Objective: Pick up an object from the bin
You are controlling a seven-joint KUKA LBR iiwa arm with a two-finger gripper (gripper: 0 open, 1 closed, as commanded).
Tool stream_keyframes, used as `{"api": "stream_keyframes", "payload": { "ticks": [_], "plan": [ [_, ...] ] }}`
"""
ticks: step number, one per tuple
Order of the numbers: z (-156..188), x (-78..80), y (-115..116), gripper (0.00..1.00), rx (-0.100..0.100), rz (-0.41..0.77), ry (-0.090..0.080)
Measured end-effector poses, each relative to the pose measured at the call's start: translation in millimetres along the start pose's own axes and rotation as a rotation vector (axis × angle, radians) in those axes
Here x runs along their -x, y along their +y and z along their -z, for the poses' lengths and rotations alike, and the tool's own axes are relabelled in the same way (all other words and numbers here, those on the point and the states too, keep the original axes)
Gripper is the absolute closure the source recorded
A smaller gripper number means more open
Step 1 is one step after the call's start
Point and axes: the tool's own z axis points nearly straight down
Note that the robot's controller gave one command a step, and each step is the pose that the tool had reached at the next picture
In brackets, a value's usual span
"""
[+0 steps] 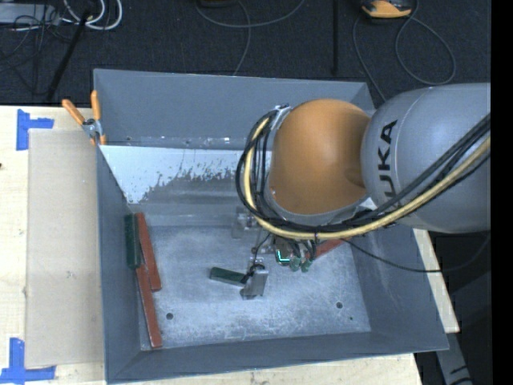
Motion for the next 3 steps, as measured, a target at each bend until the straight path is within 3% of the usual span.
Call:
{"api": "stream_keyframes", "payload": {
  "ticks": [1, 2, 3],
  "plan": [
    [-146, -5.3, -36, 0.00, -0.001, 0.006, 0.000],
    [-142, -2.9, -35, 1.00, 0.001, 0.003, -0.008],
    [31, 8.6, -14, 1.00, 0.002, 0.057, -0.018]
  ]
}}
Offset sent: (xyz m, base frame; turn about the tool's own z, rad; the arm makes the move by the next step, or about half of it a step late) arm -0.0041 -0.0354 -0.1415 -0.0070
